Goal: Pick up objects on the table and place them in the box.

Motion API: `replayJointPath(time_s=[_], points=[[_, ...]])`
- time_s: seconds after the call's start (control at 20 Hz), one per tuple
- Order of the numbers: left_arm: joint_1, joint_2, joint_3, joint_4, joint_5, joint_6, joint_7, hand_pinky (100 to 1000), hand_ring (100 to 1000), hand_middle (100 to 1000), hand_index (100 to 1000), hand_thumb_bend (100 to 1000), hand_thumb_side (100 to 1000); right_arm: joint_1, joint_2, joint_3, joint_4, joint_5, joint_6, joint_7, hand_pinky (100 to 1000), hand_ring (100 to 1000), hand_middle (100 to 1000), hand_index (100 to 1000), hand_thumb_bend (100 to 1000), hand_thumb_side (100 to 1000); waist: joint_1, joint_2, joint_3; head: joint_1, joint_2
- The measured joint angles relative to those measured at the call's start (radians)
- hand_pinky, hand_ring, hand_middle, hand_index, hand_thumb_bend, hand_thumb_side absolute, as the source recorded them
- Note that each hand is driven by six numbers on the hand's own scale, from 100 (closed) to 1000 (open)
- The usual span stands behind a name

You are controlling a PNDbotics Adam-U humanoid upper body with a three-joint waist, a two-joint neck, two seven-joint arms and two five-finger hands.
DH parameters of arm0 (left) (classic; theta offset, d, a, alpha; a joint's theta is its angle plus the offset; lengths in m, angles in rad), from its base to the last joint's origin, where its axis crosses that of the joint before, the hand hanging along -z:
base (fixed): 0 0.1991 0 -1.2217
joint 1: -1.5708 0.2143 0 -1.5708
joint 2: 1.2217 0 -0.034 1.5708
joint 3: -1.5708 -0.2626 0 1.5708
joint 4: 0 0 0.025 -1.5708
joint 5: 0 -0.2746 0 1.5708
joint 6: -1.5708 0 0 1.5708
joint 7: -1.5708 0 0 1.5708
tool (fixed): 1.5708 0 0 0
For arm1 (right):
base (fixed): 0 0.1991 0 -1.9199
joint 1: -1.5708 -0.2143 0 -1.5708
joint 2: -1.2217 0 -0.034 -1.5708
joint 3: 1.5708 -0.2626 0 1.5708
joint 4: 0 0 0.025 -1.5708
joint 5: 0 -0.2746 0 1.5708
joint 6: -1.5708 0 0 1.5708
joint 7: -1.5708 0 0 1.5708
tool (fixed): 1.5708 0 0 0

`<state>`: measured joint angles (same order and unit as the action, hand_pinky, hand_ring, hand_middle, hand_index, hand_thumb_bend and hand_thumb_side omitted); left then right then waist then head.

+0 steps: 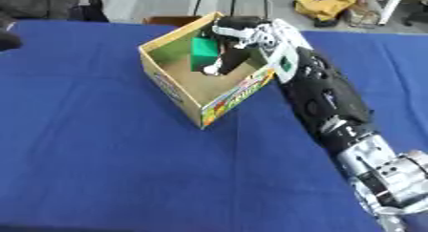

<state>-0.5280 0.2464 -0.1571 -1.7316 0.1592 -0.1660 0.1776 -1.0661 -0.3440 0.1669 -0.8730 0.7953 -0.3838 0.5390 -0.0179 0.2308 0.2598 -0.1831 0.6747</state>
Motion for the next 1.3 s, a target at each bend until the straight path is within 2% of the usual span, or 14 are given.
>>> replayJointPath(time_s=[0.05,0.1,0.15,0.2,0.3,0.4,0.5,0.75,1.2,1.3], points=[[0.0,0.0,0.0,-0.001,0.0,0.0,0.0,677,602,614,757,621,985,0.0,0.008,0.0,0.005,0.016,-0.004,-0.002,531,613,443,547,100,466,0.001,0.001,0.001,-0.003,0.0],[-0.001,0.0,0.0,-0.001,0.001,0.0,0.0,676,602,614,756,621,986,0.001,0.015,0.0,0.009,0.032,-0.01,-0.004,572,665,551,666,100,536,0.002,0.002,0.001,-0.004,0.0],[-0.001,-0.001,0.0,-0.001,0.002,0.0,0.0,676,602,614,756,621,986,0.002,0.021,0.001,0.011,0.048,-0.018,-0.003,578,674,562,678,100,542,0.002,0.003,0.001,-0.005,-0.001],[-0.001,-0.002,0.0,-0.001,0.003,0.0,0.0,676,601,614,756,620,986,0.002,0.026,0.001,0.015,0.063,-0.028,-0.001,604,705,616,736,113,551,0.002,0.004,0.001,-0.005,-0.001],[-0.001,-0.005,0.0,-0.001,0.003,0.0,0.0,677,601,613,756,621,987,0.004,0.034,0.003,0.016,0.095,-0.047,0.002,656,746,737,820,215,563,0.002,0.004,0.001,-0.005,-0.003],[-0.001,-0.008,0.0,-0.001,0.003,0.0,0.0,676,601,613,756,621,986,0.007,0.037,0.007,0.016,0.124,-0.064,-0.003,669,759,776,841,285,582,0.002,0.004,0.0,-0.006,-0.003],[-0.001,-0.008,0.0,-0.001,0.004,0.0,-0.001,676,601,613,756,621,987,0.01,0.041,0.007,0.008,0.153,-0.076,-0.018,674,764,793,844,363,593,0.003,0.004,-0.001,-0.006,-0.003],[-0.001,-0.008,0.0,-0.001,0.004,0.0,-0.001,677,601,613,756,622,986,0.011,0.042,0.008,-0.031,0.202,-0.089,-0.083,692,787,844,873,473,619,0.003,0.004,-0.008,-0.005,-0.003],[0.003,-0.008,0.0,-0.001,0.004,0.0,-0.001,677,600,613,756,623,985,0.02,0.038,0.019,-0.047,0.241,-0.1,-0.21,688,785,851,873,474,625,-0.002,-0.004,-0.024,-0.003,-0.003],[0.009,-0.008,0.0,-0.001,0.004,-0.001,0.0,677,600,612,755,624,985,0.02,0.032,0.019,-0.058,0.24,-0.103,-0.227,683,778,844,870,447,618,-0.004,-0.006,-0.029,0.0,-0.003]])
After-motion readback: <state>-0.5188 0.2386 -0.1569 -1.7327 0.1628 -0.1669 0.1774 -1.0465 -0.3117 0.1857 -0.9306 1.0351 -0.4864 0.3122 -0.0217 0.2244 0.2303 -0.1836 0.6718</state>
